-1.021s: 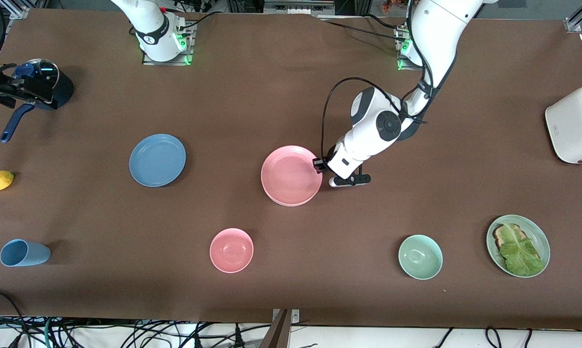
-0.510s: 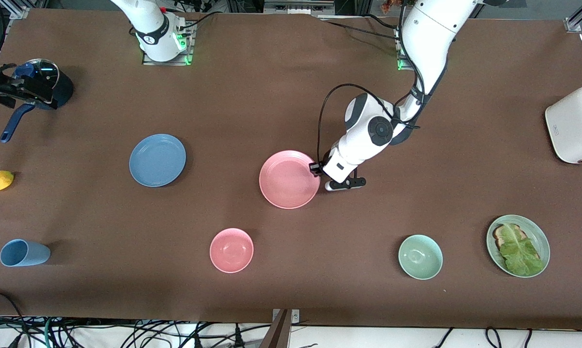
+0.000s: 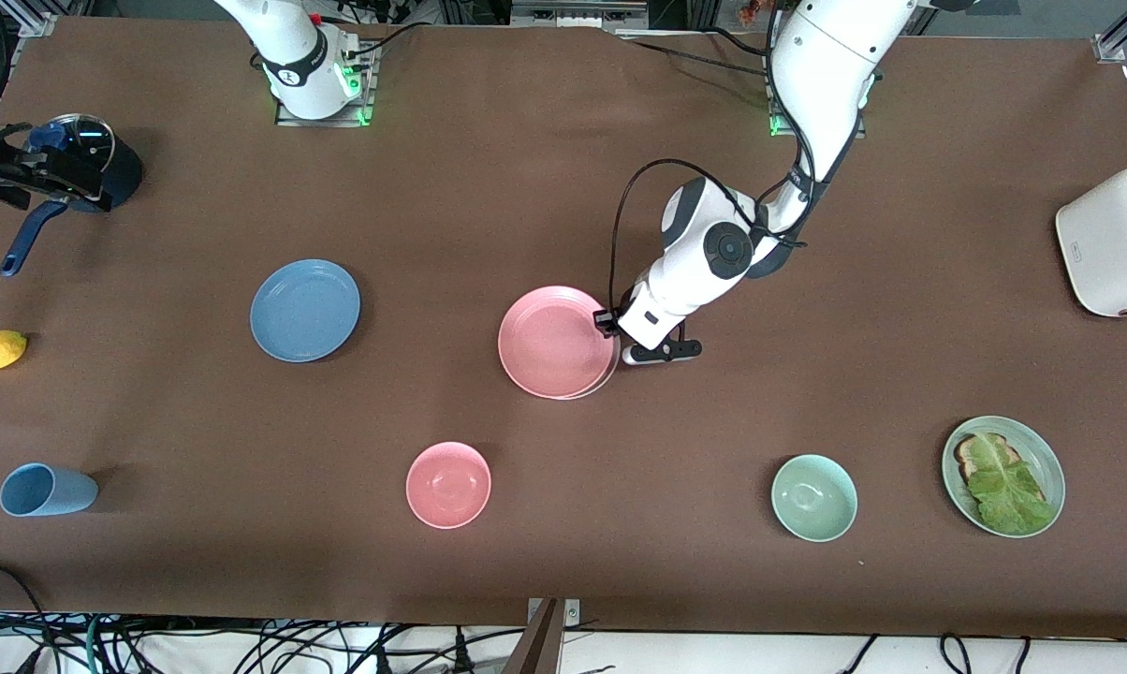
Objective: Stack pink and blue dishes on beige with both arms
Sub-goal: 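Lower the pink plate onto the beige plate and open the left gripper, then withdraw the left gripper while the right gripper reaches the blue plate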
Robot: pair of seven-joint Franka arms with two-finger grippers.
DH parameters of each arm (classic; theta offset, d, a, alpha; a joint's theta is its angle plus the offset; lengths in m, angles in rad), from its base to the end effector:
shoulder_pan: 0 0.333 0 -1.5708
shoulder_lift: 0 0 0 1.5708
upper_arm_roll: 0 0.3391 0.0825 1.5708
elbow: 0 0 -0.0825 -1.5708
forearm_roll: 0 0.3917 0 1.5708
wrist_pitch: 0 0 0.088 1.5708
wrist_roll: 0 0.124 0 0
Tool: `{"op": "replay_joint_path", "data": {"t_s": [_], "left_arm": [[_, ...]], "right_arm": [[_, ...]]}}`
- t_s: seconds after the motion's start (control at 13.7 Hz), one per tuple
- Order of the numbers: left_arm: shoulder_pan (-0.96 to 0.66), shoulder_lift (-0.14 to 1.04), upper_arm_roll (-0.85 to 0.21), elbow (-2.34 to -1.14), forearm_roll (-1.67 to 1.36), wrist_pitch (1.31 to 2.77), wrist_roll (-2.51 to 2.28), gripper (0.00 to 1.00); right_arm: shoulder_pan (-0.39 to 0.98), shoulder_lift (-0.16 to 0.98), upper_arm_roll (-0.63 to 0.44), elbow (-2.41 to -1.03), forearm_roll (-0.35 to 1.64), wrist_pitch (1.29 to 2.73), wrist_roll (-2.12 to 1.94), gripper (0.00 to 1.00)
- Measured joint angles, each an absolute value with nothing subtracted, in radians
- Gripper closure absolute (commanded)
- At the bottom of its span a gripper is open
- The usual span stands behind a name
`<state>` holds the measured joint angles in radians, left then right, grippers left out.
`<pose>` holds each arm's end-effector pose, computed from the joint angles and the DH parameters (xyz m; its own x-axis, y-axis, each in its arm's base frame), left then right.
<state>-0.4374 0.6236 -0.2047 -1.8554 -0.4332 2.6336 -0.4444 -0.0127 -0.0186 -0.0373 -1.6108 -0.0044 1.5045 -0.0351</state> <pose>0.5521 -0.3922 0.1990 0.9762 0.1949 -0.0955 0.2164 -0.9069 0.3615 0.5456 -0.0281 0.6164 0.9960 -0.0149 -0.0877 -0.0149 -0.9999 0.0006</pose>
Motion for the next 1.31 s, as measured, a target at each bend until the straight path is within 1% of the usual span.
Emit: {"op": "replay_joint_path", "data": {"t_s": [0.36,0.44,0.51,0.58,0.66,0.73,0.8,0.88,0.95,1.17,1.31], "left_arm": [[-0.437,0.611,-0.182,-1.879,-0.369,2.633,-0.434,1.00],[-0.437,0.606,-0.179,-1.886,-0.369,2.633,-0.425,0.91],[-0.437,0.600,-0.177,-1.891,-0.369,2.633,-0.423,0.73],[-0.437,0.596,-0.176,-1.893,-0.369,2.633,-0.423,0.50],[-0.437,0.593,-0.175,-1.894,-0.369,2.633,-0.423,0.16],[-0.437,0.592,-0.174,-1.894,-0.369,2.633,-0.423,0.12],[-0.437,0.591,-0.171,-1.894,-0.369,2.633,-0.423,0.10],[-0.437,0.591,-0.167,-1.894,-0.369,2.633,-0.423,0.05],[-0.437,0.590,-0.164,-1.894,-0.369,2.633,-0.423,0.01],[-0.436,0.576,-0.149,-1.893,-0.368,2.629,-0.412,0.01],[-0.423,0.542,-0.128,-1.892,-0.368,2.563,-0.349,0.01]], "right_arm": [[-0.013,-0.019,-0.037,-1.611,-0.004,1.505,-0.035,0.00],[-0.013,-0.019,-0.037,-1.611,-0.004,1.505,-0.035,0.00],[-0.013,-0.019,-0.037,-1.611,-0.004,1.505,-0.035,0.00],[-0.013,-0.019,-0.037,-1.611,-0.004,1.505,-0.035,0.00],[-0.013,-0.019,-0.037,-1.611,-0.004,1.505,-0.035,0.00],[-0.013,-0.019,-0.037,-1.611,-0.004,1.505,-0.035,0.00],[-0.013,-0.019,-0.037,-1.611,-0.004,1.505,-0.035,0.00],[-0.013,-0.019,-0.037,-1.611,-0.004,1.505,-0.035,0.00],[-0.013,-0.019,-0.037,-1.611,-0.004,1.505,-0.035,0.00],[-0.013,-0.019,-0.037,-1.611,-0.004,1.505,-0.035,0.00],[-0.013,-0.018,-0.037,-1.611,-0.004,1.503,-0.035,0.00]]}}
